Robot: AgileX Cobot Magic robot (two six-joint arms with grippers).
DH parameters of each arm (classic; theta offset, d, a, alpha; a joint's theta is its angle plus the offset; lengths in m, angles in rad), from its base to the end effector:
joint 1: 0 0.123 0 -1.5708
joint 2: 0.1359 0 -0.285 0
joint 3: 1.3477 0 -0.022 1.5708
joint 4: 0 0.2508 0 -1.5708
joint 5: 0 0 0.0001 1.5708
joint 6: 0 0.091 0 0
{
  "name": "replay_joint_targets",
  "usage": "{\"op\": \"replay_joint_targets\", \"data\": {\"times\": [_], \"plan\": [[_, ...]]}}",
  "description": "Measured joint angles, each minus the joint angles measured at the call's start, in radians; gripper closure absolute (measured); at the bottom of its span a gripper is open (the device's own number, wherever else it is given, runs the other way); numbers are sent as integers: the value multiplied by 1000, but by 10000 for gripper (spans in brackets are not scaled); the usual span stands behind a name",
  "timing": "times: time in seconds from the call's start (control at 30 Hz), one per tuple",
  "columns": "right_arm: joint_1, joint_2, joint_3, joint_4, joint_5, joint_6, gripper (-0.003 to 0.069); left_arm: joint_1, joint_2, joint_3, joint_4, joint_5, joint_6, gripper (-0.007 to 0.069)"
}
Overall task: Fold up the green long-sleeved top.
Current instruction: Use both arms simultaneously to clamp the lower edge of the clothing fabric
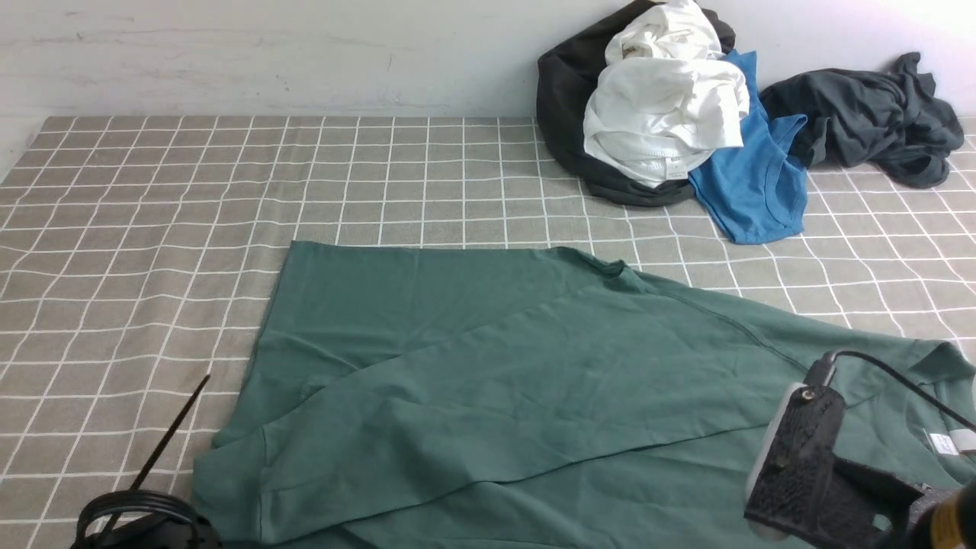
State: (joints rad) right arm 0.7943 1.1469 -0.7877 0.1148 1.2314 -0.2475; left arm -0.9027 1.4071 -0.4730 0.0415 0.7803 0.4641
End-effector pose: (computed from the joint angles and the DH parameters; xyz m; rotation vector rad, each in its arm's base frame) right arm 0.1140 0.1301 0.2598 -1.4962 2.7155 0.1919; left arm 0.1071 -0.1314 0.1437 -1.9886 -2.3678 -0.0618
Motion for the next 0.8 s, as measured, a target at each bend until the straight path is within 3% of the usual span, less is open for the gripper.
{"op": "replay_joint_targets", "data": {"times": [0.2, 0.47, 0.8], "plan": [[0, -3, 0, 7, 0, 0, 186, -2, -1, 1, 72, 4, -164, 120], [0, -24, 2, 10, 0, 0, 186, -5, 0, -15, 146, 13, -292, 117], [0, -25, 4, 10, 0, 0, 186, -4, 10, -40, 221, -30, -305, 120]]}}
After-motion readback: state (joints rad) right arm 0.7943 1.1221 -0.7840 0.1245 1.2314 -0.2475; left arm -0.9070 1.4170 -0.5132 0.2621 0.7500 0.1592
